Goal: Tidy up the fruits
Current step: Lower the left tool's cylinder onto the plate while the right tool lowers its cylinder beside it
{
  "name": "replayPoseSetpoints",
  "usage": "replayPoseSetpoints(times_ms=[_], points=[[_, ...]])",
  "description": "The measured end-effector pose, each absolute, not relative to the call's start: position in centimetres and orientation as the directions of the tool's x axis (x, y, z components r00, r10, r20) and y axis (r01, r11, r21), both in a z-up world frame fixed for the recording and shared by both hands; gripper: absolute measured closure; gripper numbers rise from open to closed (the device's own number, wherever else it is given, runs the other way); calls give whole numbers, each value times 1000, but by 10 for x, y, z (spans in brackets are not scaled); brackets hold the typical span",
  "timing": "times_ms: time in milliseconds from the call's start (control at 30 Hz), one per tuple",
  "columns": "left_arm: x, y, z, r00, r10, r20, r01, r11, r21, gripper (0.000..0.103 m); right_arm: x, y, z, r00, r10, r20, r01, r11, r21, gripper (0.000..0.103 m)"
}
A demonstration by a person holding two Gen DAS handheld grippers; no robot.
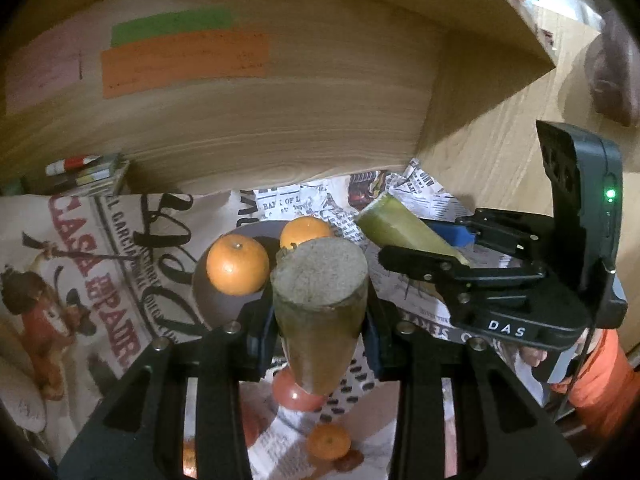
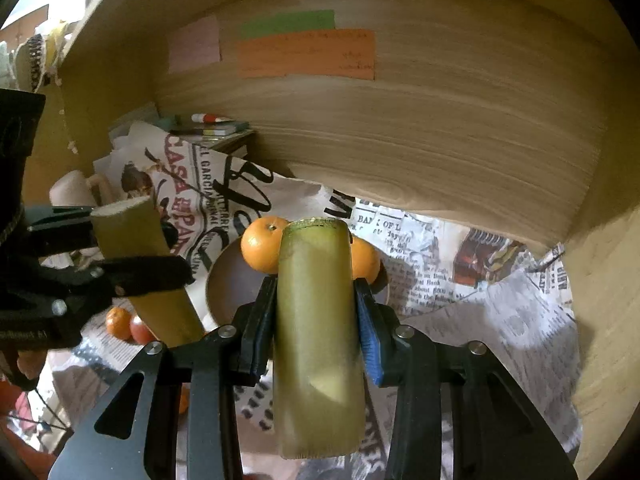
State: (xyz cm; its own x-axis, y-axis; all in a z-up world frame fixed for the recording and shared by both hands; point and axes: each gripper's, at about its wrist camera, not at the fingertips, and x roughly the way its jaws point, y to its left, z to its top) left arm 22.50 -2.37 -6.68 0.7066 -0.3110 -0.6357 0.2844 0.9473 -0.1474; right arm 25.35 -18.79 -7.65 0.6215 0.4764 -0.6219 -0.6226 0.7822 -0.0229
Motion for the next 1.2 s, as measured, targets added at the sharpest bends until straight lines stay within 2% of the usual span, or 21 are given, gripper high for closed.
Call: replayPoseSetpoints(times_ms=[433,600,1133,1167,1200], points=[[286,-10,-111,631,-357,-689,233,934,-271,67,297,-157,-96,585,451,-674,-642,766,-43,68],[290,3,-107,650,-365,-667,217,930,-298,67,309,-144,-105,559,450,-696,-655,754,-39,68],[279,17,-110,664,-268,-698,193,963,-186,66,325,-122,-132,499,409,-764,-672,740,-43,68],[277,17,-110,666,-262,-698,193,965,-178,65,324,-122,-131,500,409,-764,-671,740,-43,67],[275,18,-109,669,-255,-698,190,967,-170,61,323,-122,-130,508,409,-758,-667,744,-46,60]])
